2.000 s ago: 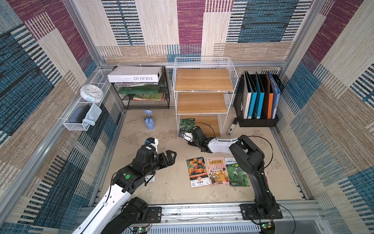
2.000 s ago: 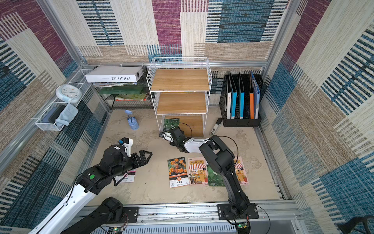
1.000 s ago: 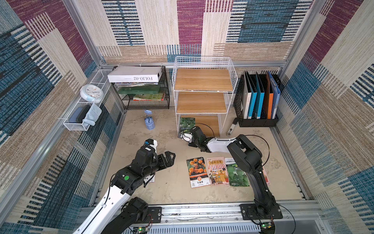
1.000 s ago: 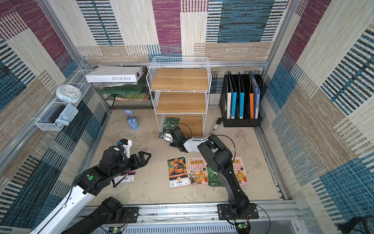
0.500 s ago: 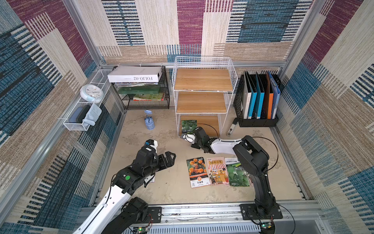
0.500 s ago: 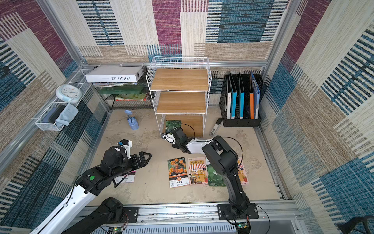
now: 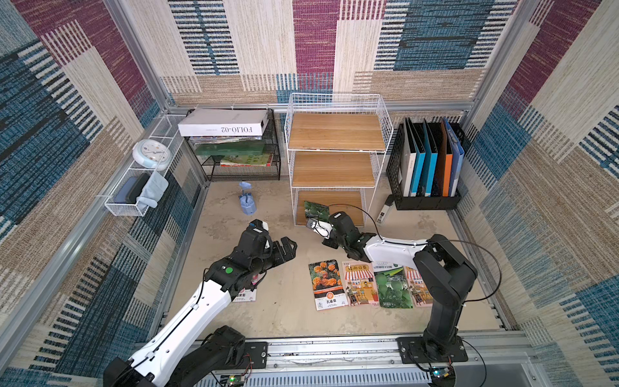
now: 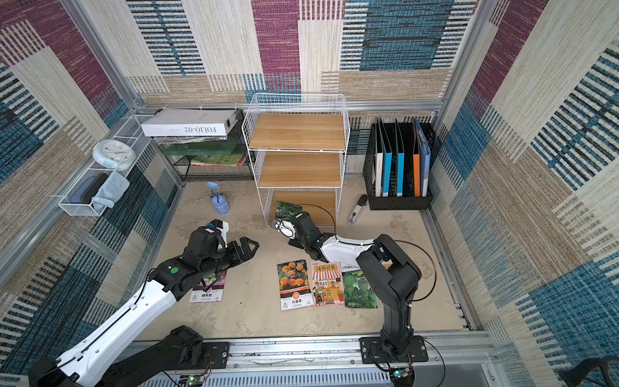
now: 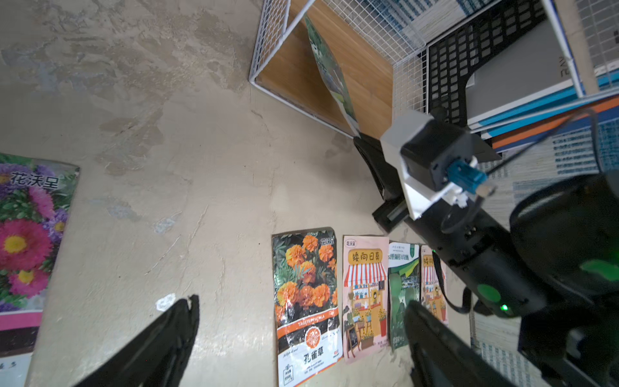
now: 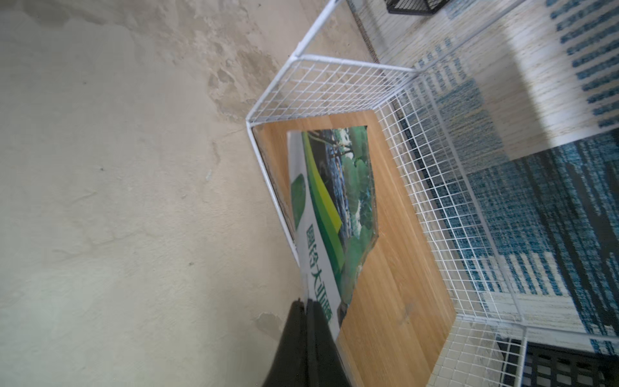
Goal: Take the seed bag off the shelf
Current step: Pick up the seed packet from the shelf.
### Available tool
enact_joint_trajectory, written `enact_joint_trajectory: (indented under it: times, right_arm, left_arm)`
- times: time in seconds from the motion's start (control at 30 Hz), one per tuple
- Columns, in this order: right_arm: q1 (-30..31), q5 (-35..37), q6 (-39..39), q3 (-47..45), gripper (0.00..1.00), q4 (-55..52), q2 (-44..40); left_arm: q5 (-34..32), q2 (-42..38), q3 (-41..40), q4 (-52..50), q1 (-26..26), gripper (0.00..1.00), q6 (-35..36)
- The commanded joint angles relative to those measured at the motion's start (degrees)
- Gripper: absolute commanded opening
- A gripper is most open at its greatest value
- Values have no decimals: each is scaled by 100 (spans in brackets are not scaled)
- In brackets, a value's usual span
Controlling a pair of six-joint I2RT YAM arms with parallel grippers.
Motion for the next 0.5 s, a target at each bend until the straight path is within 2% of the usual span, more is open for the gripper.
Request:
enact_joint_trajectory:
  times: [0.0,0.27,0.47]
  right_arm:
    - [41,63,192,-160,0,285,-262]
    - [200,176,191,-610,0,390,-930]
    - [408,317,173,-968,0,289,-1718]
  left_arm:
    - [42,216,105,503,129,99,-148]
    - [1045,1520,427,1235,510,98,-550]
    - [1153,1844,732,1530,532,98,-828]
